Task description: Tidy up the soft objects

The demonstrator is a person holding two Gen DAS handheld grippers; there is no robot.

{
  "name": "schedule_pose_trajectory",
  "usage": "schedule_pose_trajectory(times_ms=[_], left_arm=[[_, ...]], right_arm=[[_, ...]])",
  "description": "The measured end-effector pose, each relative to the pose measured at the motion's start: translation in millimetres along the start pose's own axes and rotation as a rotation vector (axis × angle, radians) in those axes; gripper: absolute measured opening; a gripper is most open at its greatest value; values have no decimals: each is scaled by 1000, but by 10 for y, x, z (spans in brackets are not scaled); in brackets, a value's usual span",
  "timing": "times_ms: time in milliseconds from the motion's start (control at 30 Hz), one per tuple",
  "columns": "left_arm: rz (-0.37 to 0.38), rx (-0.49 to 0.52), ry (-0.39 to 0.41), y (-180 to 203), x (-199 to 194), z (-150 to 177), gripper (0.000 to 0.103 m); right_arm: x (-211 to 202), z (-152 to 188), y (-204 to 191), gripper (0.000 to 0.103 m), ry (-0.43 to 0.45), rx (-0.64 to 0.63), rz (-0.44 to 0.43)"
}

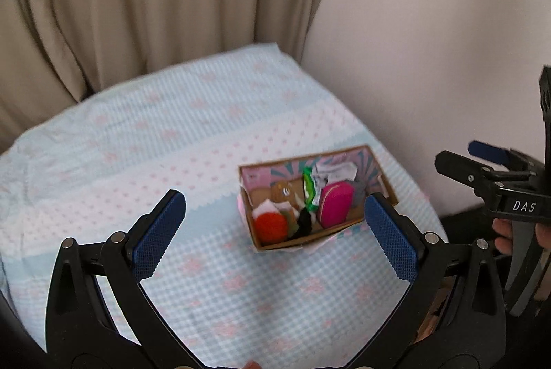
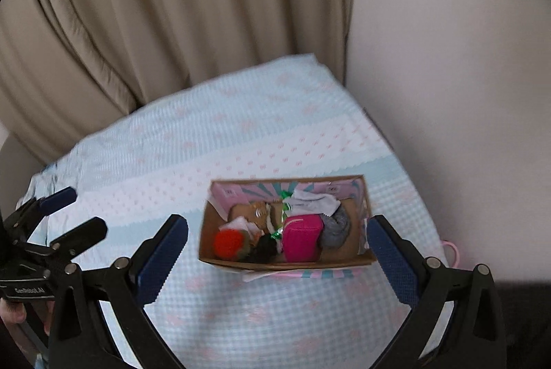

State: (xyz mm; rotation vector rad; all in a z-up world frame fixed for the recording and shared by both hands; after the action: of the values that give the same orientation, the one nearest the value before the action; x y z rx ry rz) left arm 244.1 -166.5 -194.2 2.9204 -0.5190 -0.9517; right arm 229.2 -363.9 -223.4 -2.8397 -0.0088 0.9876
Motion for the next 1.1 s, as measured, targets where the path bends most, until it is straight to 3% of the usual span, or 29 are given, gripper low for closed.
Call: schedule_pose_trajectory(times_ms=[233, 433, 800, 1100], left_arm=[[3, -12, 115, -298, -844, -198, 103], [-16, 16, 221, -450, -1397, -229, 103], [-42, 65, 332, -449, -1790, -208, 103], [-28, 54, 349, -442, -1849, -207, 103]], right_arm=[[-865, -112, -426, 103, 162, 27, 76], [-1335, -34, -830, 103, 269, -20, 114], [-1704, 130, -1084, 103, 381, -36, 173], [-1764, 123, -1155, 103, 405, -48, 188]])
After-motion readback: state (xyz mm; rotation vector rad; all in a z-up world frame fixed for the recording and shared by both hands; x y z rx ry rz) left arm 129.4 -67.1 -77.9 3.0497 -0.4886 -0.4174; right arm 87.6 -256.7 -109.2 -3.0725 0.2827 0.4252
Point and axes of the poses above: each gripper's, at about its wrist camera, not at the fingertips, and x roughly the way its jaws point, y to its right, z to its underside, the point moved 5 cm from there along x, roughly the way its jaws point, and after that the axes turned 12 degrees about y, right-handed, at the moved point
